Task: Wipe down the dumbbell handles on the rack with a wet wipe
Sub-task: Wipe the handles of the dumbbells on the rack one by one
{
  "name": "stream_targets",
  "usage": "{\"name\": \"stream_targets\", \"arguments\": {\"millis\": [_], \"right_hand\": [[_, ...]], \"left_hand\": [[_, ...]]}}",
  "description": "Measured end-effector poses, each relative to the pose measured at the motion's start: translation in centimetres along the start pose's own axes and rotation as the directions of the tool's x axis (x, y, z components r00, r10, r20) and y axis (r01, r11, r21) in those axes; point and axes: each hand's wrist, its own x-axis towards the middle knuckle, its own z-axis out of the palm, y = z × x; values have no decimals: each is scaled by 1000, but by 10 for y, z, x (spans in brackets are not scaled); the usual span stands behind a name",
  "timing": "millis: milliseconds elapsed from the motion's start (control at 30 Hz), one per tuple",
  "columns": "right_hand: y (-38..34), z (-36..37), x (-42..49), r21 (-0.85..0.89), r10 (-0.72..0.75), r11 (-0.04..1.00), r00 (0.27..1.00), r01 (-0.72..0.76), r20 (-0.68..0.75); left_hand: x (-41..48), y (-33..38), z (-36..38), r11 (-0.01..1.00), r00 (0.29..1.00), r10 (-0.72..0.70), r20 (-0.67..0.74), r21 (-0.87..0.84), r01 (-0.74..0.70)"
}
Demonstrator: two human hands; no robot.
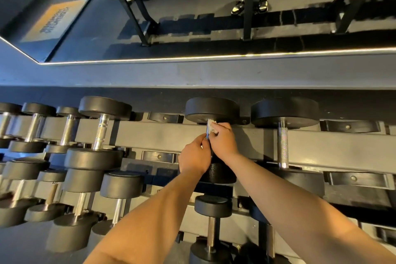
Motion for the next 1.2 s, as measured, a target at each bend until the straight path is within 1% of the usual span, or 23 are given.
{"name": "stream_targets", "arguments": {"millis": [200, 333, 433, 533, 633, 833, 900, 1100, 1200], "right_hand": [[21, 0, -24, -21, 7, 1000, 993, -4, 114], [8, -6, -10, 28, -4, 1000, 997, 2, 82], [-1, -6, 1, 64, 17, 998, 997, -21, 76], [7, -5, -10, 62, 16, 998, 993, -23, 117], [19, -7, -25, 15, 2, 1000, 984, -4, 180], [1, -6, -5, 57, 22, 998, 993, -29, 117], [-1, -2, -3, 43, 23, 999, 993, -28, 116], [20, -1, -26, 32, 15, 999, 977, -22, 212], [21, -4, -31, -5, 56, 998, 964, -57, 260]], "left_hand": [[0, -3, 1, 1000, 1000, 7, -2, -25, -7], [0, -4, 2, 1000, 1000, 12, 0, -18, -12], [2, -4, 3, 1000, 1000, 14, 5, -5, -14], [2, -5, 3, 1000, 1000, 7, 0, -21, -7], [3, -6, 4, 1000, 1000, 12, -9, -22, -13], [3, -7, 5, 1000, 1000, 15, -14, -7, -15], [4, -6, 4, 1000, 1000, 8, -17, -3, -8], [3, -7, 5, 1000, 999, 23, -29, -15, -23], [6, -11, 7, 999, 999, 41, -23, -17, -42]]}}
